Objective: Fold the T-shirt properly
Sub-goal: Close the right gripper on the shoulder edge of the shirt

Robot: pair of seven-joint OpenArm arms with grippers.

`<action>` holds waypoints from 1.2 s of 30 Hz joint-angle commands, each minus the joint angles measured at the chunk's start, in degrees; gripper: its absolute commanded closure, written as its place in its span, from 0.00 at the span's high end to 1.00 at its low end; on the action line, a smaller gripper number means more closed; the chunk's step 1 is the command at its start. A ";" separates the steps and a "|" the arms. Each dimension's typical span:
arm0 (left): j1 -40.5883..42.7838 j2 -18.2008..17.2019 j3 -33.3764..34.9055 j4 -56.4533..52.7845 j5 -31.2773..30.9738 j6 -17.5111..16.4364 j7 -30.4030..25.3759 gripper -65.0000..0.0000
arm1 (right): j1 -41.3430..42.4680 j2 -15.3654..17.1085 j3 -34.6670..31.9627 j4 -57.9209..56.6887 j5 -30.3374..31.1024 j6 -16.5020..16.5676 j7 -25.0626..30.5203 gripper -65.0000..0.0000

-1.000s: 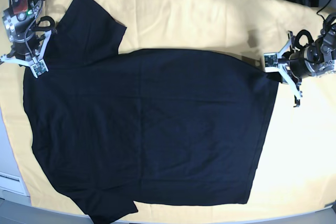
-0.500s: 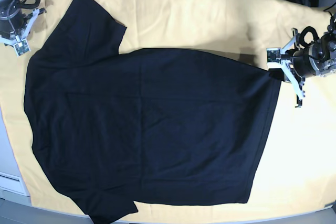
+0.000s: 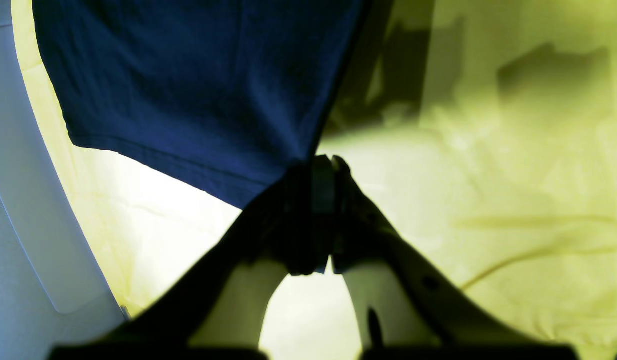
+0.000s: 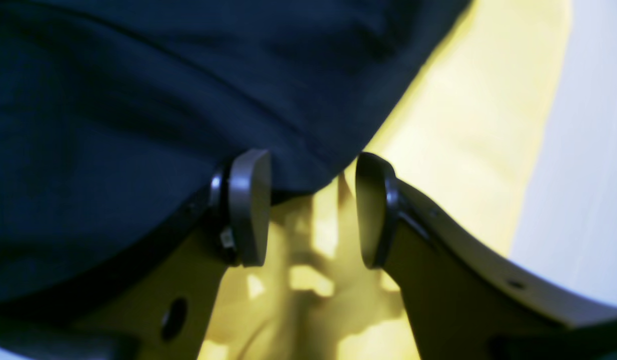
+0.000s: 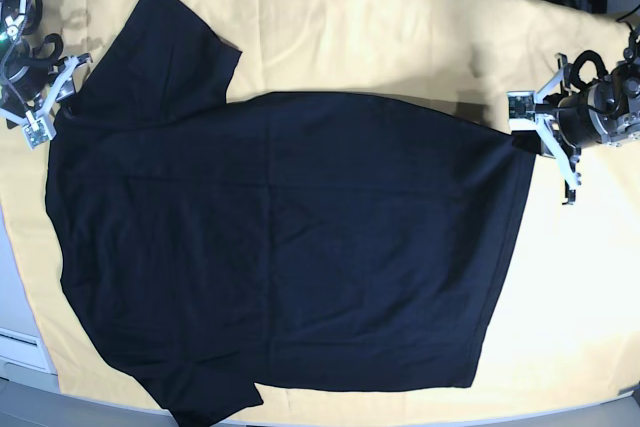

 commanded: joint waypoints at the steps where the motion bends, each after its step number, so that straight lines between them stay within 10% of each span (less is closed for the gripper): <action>1: -0.74 -1.27 -0.74 0.46 -0.28 0.48 -0.48 0.00 | 1.16 1.29 0.57 -0.83 1.75 0.87 0.44 0.46; 14: -0.74 -0.94 -0.74 0.44 -1.53 0.48 -0.66 0.00 | 3.74 1.25 0.57 -4.22 7.48 5.60 -1.79 0.46; 25: -0.76 -0.94 -0.74 0.42 -1.51 0.46 -0.63 0.00 | 3.72 1.11 0.46 -4.22 7.28 5.05 -1.29 0.28; 28: -0.76 -0.94 -0.74 0.42 -1.29 0.48 -0.63 0.00 | 3.72 1.11 0.46 -4.22 7.28 4.72 -1.36 0.00; 36: -0.76 -0.98 -0.74 0.42 -1.31 2.40 -0.59 0.00 | 3.69 1.25 0.48 -1.66 3.96 1.09 -1.86 0.00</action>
